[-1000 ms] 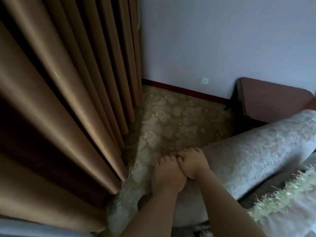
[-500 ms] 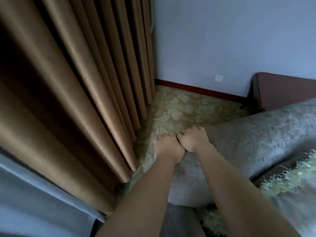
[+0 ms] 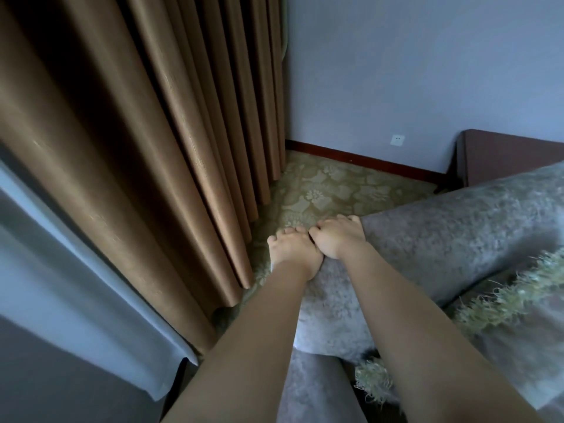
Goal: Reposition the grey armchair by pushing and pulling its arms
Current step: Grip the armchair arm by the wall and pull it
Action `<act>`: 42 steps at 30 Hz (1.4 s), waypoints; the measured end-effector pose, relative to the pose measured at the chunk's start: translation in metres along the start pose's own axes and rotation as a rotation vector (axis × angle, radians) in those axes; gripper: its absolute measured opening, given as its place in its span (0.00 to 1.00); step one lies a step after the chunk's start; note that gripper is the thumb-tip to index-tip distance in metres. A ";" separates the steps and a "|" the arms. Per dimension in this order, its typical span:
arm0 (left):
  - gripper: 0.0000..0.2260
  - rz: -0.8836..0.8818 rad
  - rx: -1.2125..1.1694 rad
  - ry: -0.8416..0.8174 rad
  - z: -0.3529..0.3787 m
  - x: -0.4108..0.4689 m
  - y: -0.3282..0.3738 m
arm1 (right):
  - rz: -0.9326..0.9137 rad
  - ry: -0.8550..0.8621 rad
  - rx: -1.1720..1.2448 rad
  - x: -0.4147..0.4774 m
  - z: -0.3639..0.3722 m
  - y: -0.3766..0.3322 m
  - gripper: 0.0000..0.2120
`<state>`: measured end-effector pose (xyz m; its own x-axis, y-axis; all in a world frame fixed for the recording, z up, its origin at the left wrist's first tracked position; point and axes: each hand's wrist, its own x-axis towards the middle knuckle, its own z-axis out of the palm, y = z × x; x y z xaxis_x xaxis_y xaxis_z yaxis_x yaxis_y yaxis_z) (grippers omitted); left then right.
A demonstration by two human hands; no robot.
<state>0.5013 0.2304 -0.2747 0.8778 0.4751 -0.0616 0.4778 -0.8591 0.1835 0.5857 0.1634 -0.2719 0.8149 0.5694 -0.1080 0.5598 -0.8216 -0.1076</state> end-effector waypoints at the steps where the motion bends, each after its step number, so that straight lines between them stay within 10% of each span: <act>1: 0.20 0.001 0.004 -0.001 -0.002 -0.005 0.000 | 0.002 0.006 -0.004 -0.005 -0.002 -0.001 0.23; 42: 0.21 -0.025 -0.369 0.164 0.018 0.006 -0.034 | -0.006 0.172 -0.041 -0.005 0.025 -0.024 0.23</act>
<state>0.4907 0.2586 -0.2986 0.8349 0.5443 0.0815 0.4281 -0.7353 0.5255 0.5643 0.1812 -0.2937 0.8233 0.5641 0.0637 0.5675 -0.8207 -0.0665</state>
